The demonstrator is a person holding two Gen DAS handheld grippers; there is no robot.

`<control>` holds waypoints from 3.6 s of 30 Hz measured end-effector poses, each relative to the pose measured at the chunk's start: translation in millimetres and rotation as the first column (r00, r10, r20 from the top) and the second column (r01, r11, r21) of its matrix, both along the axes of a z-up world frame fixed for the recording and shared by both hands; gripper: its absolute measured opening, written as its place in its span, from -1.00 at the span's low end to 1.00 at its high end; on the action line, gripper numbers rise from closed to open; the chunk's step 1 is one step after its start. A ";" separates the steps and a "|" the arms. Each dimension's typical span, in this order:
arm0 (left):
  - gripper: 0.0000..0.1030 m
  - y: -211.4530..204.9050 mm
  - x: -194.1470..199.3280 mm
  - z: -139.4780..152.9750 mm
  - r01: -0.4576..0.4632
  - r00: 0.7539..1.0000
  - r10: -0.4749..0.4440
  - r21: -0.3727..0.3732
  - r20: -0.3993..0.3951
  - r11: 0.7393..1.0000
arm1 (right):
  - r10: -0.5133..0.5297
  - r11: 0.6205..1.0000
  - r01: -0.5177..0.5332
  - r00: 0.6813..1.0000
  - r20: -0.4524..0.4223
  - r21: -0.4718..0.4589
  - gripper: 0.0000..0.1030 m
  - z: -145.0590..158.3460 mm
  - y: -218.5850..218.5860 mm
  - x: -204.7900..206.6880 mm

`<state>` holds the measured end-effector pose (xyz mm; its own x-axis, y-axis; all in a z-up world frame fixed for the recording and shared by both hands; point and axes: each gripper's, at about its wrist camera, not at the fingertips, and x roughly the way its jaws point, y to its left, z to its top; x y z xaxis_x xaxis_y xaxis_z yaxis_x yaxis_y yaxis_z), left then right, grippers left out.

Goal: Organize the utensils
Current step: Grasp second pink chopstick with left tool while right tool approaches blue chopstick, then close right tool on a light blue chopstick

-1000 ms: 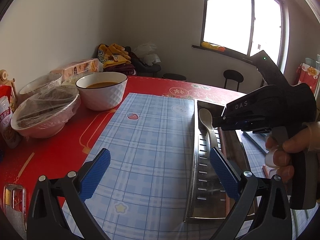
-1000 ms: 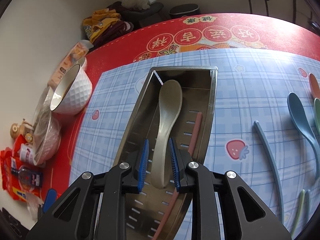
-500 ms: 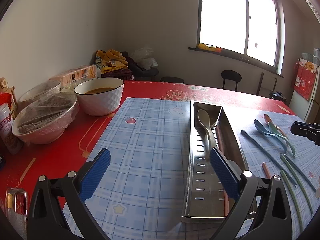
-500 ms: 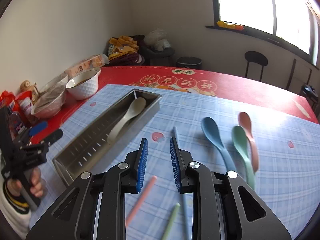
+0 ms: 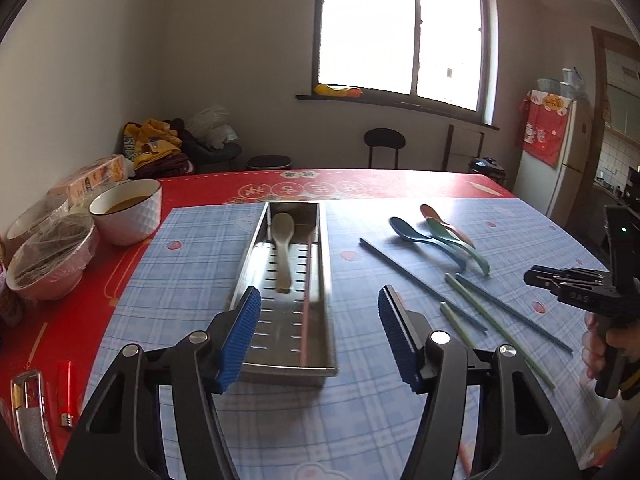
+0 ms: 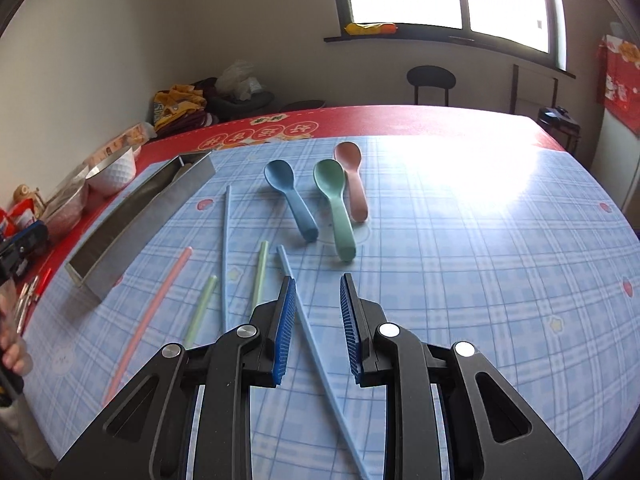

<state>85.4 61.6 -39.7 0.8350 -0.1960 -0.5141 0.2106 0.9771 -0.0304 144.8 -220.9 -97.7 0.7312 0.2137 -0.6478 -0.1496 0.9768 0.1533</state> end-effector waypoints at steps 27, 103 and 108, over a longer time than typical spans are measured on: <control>-0.37 -107.6 45.0 -82.4 0.130 0.949 -0.072 0.176 -0.306 0.976 | 0.013 0.985 -0.009 1.000 -0.020 0.170 -0.54 -16.4 -24.4 -6.2; -0.88 -71.1 34.6 -68.6 0.049 0.974 -0.055 -0.029 -0.221 0.998 | 0.069 0.989 -0.088 0.984 -0.162 -0.115 -0.54 -33.0 23.0 16.4; -0.88 -71.2 34.5 -68.6 0.049 0.974 -0.055 -0.030 -0.221 0.998 | 0.068 0.989 -0.088 0.984 -0.162 -0.116 -0.54 -33.0 23.5 16.6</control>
